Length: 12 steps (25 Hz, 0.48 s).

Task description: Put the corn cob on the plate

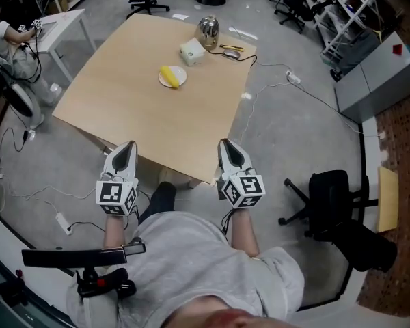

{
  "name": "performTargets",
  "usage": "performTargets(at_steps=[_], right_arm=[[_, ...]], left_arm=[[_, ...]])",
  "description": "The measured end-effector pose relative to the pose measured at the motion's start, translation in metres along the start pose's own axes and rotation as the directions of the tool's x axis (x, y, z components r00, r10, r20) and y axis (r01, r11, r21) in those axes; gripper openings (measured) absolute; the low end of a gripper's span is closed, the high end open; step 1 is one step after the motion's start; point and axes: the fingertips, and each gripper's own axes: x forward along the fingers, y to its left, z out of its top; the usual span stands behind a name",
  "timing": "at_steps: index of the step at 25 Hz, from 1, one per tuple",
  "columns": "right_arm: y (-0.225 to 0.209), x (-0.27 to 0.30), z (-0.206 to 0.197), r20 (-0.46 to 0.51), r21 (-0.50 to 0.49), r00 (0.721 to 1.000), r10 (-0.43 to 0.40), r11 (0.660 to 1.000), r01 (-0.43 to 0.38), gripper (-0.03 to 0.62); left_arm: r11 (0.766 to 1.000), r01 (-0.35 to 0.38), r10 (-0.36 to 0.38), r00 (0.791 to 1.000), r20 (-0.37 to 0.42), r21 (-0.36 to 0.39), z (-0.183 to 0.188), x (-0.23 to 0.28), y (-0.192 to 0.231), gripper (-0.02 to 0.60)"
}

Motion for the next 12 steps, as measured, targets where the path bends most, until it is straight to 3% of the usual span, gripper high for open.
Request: performTargets(at_steps=[12], right_arm=[[0.002, -0.014, -0.004, -0.004, -0.001, 1.0, -0.005, 1.0, 0.005, 0.006]], left_arm=[[1.0, 0.007, -0.007, 1.0, 0.016, 0.007, 0.003, -0.006, -0.007, 0.02]])
